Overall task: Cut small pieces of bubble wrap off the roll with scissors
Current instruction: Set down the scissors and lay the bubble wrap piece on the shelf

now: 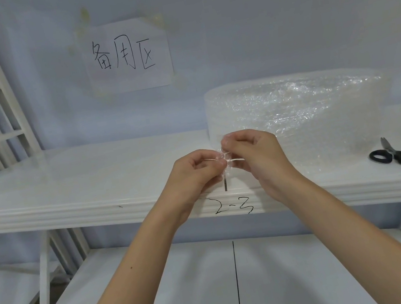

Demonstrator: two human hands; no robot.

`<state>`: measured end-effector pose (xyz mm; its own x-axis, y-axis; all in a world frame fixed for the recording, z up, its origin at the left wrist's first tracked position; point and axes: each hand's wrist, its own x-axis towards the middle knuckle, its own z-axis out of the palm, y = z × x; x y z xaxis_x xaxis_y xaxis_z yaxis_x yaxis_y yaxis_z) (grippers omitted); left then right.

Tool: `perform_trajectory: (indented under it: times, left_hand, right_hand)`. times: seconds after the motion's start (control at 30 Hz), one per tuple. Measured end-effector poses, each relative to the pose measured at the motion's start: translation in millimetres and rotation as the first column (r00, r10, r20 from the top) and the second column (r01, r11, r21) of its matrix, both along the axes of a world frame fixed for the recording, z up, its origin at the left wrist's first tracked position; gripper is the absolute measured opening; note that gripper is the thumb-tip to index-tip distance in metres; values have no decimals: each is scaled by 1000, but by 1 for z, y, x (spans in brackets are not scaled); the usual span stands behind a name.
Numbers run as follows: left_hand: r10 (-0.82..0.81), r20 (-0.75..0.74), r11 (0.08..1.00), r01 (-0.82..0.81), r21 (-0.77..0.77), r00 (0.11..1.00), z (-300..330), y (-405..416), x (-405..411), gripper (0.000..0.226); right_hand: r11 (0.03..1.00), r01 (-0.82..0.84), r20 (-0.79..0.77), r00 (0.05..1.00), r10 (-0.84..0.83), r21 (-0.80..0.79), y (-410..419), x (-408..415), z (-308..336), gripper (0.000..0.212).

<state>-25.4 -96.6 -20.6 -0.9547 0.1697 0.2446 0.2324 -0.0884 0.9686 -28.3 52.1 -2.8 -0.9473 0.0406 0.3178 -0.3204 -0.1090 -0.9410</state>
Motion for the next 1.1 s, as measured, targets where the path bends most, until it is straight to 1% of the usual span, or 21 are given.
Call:
perform_trajectory:
  times: [0.2, 0.33, 0.4, 0.53, 0.7, 1.0, 1.1]
  left_hand:
    - [-22, 1, 1000, 22, 6, 1000, 3, -2, 3, 20]
    - [-54, 6, 999, 54, 0, 999, 5, -2, 4, 24]
    - [-61, 14, 998, 61, 10, 998, 5, -2, 5, 20]
    - [-25, 10, 1000, 25, 16, 1000, 4, 1, 4, 6]
    - [43, -28, 998, -44, -52, 999, 1, 0, 2, 7]
    - [71, -20, 997, -72, -43, 997, -1, -2, 2, 9]
    - [74, -20, 996, -74, -52, 997, -1, -4, 0, 8]
  right_hand:
    - [1000, 17, -18, 1000, -17, -18, -1, -1, 2, 17]
    - [1000, 25, -20, 999, -25, -10, 0, -1, 2, 16]
    - [1000, 27, -23, 999, -27, -12, 1, -1, 2, 14]
    - [999, 42, -28, 999, -43, -25, 2, 0, 2, 14]
    - [997, 68, -42, 997, -69, -28, 3, -2, 1, 16]
    - [997, 54, -29, 998, -56, -60, 3, -7, -3, 17]
    - [999, 20, -14, 1000, -21, -50, 3, -7, -4, 18]
